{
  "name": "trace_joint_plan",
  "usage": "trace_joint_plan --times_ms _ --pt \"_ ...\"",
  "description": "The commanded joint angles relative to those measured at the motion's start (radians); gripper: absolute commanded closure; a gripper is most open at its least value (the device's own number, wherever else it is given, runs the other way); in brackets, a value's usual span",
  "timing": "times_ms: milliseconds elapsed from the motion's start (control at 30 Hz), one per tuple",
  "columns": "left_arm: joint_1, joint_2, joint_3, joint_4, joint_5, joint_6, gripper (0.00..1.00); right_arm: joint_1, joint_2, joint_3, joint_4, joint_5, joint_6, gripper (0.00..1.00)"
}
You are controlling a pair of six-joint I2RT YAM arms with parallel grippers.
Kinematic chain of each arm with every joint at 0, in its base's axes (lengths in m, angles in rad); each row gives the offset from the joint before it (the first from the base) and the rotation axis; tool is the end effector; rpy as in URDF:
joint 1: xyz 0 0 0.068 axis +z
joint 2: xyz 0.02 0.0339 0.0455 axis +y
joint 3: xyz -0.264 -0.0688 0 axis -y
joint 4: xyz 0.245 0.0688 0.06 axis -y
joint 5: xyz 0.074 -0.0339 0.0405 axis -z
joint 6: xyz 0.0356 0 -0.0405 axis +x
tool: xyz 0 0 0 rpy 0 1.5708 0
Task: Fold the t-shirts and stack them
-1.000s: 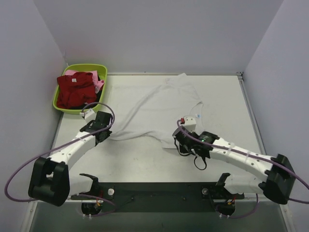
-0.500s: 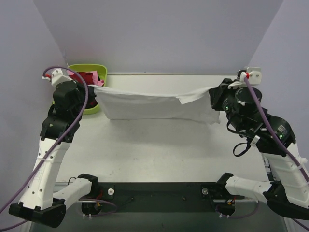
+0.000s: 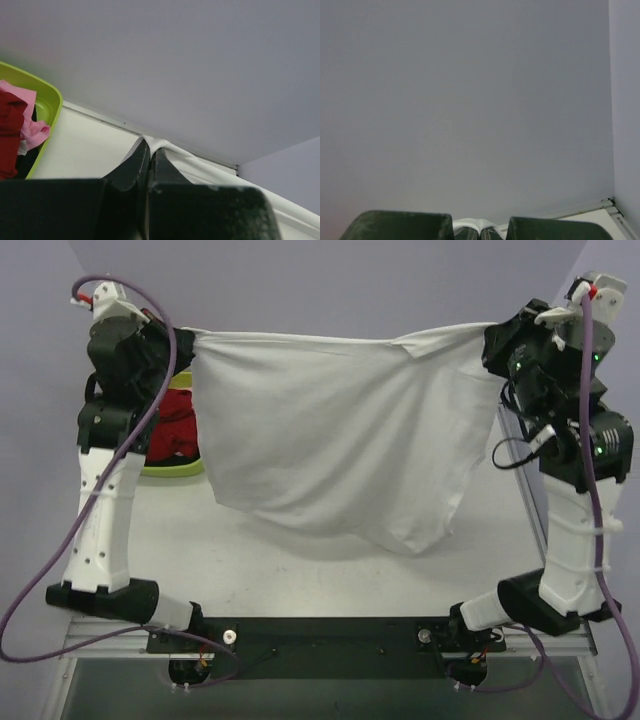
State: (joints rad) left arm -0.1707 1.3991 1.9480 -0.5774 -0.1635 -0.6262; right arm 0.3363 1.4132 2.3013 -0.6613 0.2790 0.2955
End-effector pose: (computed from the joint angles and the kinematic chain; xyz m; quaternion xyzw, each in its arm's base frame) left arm 0.2589 -0.0387 0.5495 -0.2168 0.6834 -0.2155 0.6629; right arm 0.1845 0.0541 0.6265 0.0962 0.6186 0.1585 0.7635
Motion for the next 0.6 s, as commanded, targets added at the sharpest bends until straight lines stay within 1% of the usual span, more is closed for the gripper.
trace_joint_plan --times_ms 0,33,67,100,133,167,233,267,300,333,367,400,467,567 --pt "0.069 0.217 0.146 -0.002 0.111 -0.006 1.0 -0.233 0.202 0.13 0.005 -0.273 0.135 1.0" --pt "0.091 0.256 0.173 -0.001 0.13 -0.021 1.0 -0.258 0.237 0.154 0.009 -0.314 0.151 1.0" --pt "0.099 0.327 0.199 0.004 0.157 -0.03 1.0 -0.281 0.297 0.168 0.018 -0.336 0.19 1.0" --pt "0.108 0.362 0.253 0.016 0.163 -0.039 1.0 -0.308 0.325 0.184 0.037 -0.4 0.212 1.0" --pt "0.117 0.398 0.279 0.033 0.2 -0.062 1.0 -0.333 0.351 0.19 0.086 -0.431 0.241 1.0" --pt "0.132 0.47 0.314 0.05 0.235 -0.075 1.0 -0.365 0.403 0.196 0.11 -0.454 0.275 1.0" --pt "0.146 0.55 0.451 0.063 0.278 -0.102 1.0 -0.388 0.449 0.233 0.175 -0.5 0.294 1.0" --pt "0.158 0.627 0.498 0.073 0.318 -0.113 1.0 -0.394 0.481 0.239 0.205 -0.515 0.3 1.0" --pt "0.165 0.662 0.594 0.083 0.346 -0.127 1.0 -0.399 0.49 0.242 0.236 -0.526 0.307 1.0" --pt "0.165 0.696 0.635 0.106 0.378 -0.163 1.0 -0.402 0.5 0.244 0.305 -0.553 0.31 1.0" --pt "0.165 0.74 0.661 0.167 0.43 -0.182 1.0 -0.402 0.501 0.242 0.334 -0.561 0.312 1.0" --pt "0.198 0.742 0.657 0.216 0.453 -0.203 1.0 -0.404 0.501 0.247 0.362 -0.567 0.312 1.0" --pt "0.204 0.748 0.663 0.307 0.502 -0.243 1.0 -0.402 0.486 0.254 0.436 -0.607 0.307 1.0" --pt "0.214 0.736 0.706 0.361 0.553 -0.263 1.0 -0.399 0.412 0.222 0.518 -0.632 0.28 1.0"
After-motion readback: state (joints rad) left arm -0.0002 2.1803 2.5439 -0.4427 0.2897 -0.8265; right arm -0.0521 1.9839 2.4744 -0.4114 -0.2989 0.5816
